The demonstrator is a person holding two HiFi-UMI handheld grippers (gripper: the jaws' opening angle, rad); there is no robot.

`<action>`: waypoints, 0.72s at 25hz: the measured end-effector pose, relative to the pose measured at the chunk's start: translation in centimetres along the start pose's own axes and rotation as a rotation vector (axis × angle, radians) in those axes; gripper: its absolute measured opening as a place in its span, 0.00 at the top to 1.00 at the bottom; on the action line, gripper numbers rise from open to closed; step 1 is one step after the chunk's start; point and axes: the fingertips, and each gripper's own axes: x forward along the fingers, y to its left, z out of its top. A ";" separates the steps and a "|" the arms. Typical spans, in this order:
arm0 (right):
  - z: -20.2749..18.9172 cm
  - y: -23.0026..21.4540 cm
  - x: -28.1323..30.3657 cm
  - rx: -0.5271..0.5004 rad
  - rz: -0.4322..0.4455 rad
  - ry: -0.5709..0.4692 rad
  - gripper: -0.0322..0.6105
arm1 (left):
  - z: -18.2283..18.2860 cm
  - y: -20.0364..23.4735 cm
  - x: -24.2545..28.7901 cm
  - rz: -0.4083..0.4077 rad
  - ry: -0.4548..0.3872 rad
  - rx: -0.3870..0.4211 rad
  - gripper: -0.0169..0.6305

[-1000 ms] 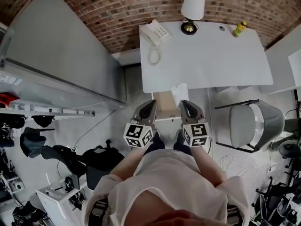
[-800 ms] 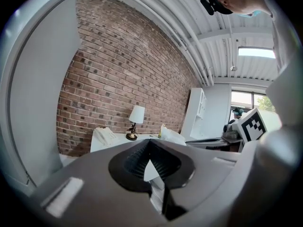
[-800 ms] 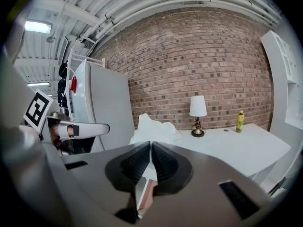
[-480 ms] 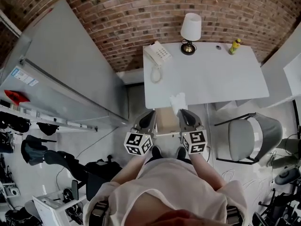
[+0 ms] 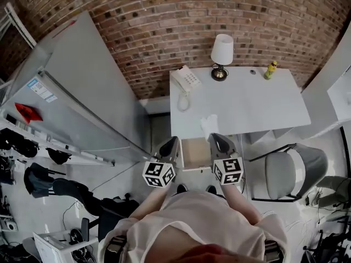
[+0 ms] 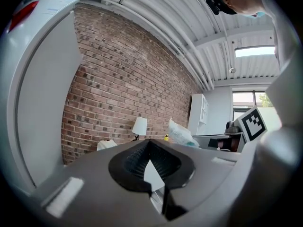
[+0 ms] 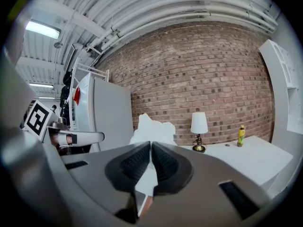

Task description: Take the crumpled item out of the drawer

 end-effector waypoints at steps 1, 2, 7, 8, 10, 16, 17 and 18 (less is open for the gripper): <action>0.3 0.0 -0.2 -0.003 -0.001 -0.007 0.92 | 0.2 -0.1 -0.2 0.003 -0.006 -0.001 0.96; 0.6 0.0 -0.6 -0.007 -0.003 -0.014 0.92 | 0.4 -0.3 -0.4 0.004 -0.010 -0.002 0.96; 1.4 -0.2 -1.5 -0.012 -0.018 -0.048 0.92 | 1.0 -0.9 -0.7 0.000 -0.032 -0.001 0.96; 1.5 -0.1 -1.6 -0.009 -0.016 -0.051 0.92 | 1.1 -0.9 -0.8 0.000 -0.035 -0.001 0.96; 1.6 0.1 -1.7 -0.007 -0.011 -0.054 0.92 | 1.3 -1.0 -1.0 0.002 -0.042 0.002 0.96; 1.6 0.3 -2.1 -0.004 -0.006 -0.063 0.92 | 0.9 -1.4 -1.3 0.009 -0.041 0.021 0.96; 1.7 0.4 -2.0 -0.005 -0.003 -0.063 0.92 | 0.9 -1.4 -1.3 0.009 -0.041 0.021 0.96; 1.7 0.4 -2.0 -0.006 -0.001 -0.063 0.92 | 0.9 -1.4 -1.3 0.009 -0.041 0.021 0.96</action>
